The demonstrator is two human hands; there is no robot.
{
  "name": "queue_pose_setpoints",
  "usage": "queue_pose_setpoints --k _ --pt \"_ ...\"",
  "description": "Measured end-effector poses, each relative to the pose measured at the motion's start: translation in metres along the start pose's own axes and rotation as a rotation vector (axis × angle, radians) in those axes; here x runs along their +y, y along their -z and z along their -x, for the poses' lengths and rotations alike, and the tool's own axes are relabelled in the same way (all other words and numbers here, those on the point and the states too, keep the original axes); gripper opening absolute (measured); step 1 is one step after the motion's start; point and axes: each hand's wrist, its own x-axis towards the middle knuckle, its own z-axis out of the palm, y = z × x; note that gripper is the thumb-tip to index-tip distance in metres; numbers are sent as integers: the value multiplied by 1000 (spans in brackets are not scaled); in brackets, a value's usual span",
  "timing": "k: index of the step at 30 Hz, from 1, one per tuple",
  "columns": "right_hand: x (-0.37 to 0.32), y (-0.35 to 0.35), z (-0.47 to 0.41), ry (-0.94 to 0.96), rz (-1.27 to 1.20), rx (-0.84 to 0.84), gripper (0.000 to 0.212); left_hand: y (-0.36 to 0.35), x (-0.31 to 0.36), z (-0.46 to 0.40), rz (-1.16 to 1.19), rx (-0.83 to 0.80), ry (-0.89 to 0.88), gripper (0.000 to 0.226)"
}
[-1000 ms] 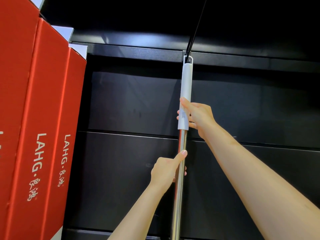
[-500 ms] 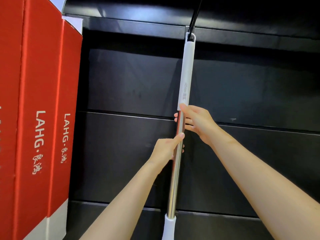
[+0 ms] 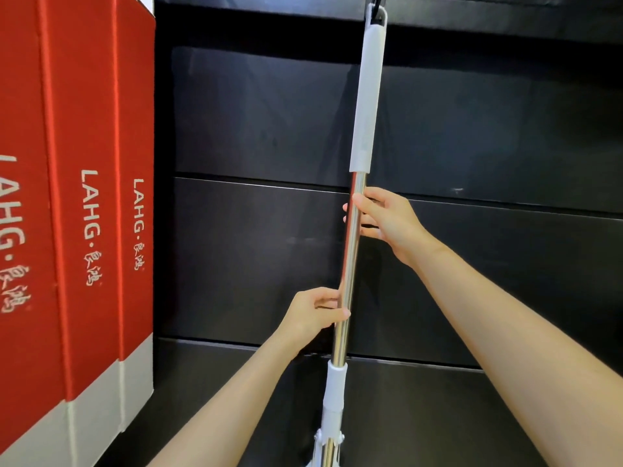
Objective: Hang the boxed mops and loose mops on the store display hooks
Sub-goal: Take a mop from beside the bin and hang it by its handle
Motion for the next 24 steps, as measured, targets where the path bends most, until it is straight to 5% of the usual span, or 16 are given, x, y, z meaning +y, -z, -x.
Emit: queue_pose_setpoints --k 15,24 --pt "9 -5 4 -42 -1 38 34 -8 -5 8 -128 85 56 37" --pt "49 28 71 -113 309 -12 42 16 10 42 -352 192 36 37"
